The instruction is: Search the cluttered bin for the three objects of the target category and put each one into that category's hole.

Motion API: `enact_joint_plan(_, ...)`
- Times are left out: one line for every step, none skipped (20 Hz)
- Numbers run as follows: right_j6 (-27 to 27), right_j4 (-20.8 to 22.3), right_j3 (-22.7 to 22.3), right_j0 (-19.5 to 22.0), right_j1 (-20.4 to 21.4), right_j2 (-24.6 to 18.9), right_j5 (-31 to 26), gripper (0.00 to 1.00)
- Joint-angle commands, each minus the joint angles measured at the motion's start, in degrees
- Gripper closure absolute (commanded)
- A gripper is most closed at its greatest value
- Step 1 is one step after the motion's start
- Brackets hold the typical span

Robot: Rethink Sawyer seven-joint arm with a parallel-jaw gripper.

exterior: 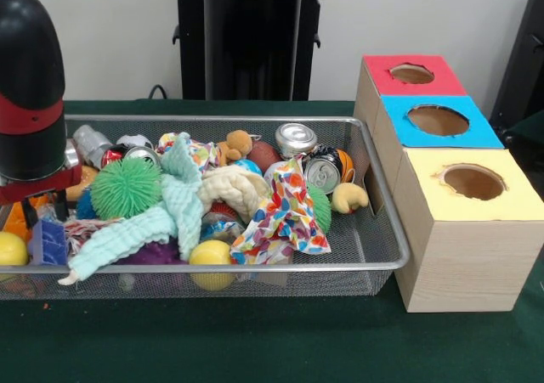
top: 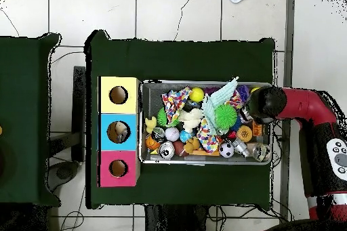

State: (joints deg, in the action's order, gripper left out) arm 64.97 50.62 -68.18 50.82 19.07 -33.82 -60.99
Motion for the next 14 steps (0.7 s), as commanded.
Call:
enact_joint_plan(-17.62,4.56,1.64,-1.93,-3.84,0.81,1.64,1.00)
enact_joint_plan(-17.40,4.32,1.33,-1.89,-3.61,0.52,2.21,1.00)
enact_joint_plan(-17.01,3.74,0.67,-1.96,-2.49,0.42,1.70,1.00)
enact_joint_plan(-15.65,3.06,-0.42,-2.32,-0.37,0.70,0.74,1.00)
enact_joint_plan(-14.63,2.19,-1.52,-2.61,1.99,0.87,-0.54,1.00)
enact_joint_plan(-14.12,0.93,-3.15,-2.91,5.02,0.88,-2.40,1.00)
enact_joint_plan(-13.68,-0.07,-4.23,-3.25,7.32,1.00,-4.11,1.00)
enact_joint_plan(-13.32,-0.95,-5.32,-3.54,9.59,1.13,-5.51,1.00)
enact_joint_plan(-13.13,-1.63,-5.90,-3.99,11.36,1.33,-7.12,1.00)
enact_joint_plan(-12.97,-2.29,-6.32,-4.23,12.90,1.46,-8.46,1.00)
enact_joint_plan(-12.69,-2.83,-6.59,-4.52,14.05,1.55,-9.47,1.00)
enact_joint_plan(-12.62,-3.13,-6.58,-4.81,14.70,1.72,-10.42,1.00)
enact_joint_plan(-12.47,-3.47,-6.65,-5.07,15.34,1.82,-11.10,1.00)
enact_joint_plan(-12.52,-3.73,-6.69,-5.21,15.84,1.86,-11.69,1.00)
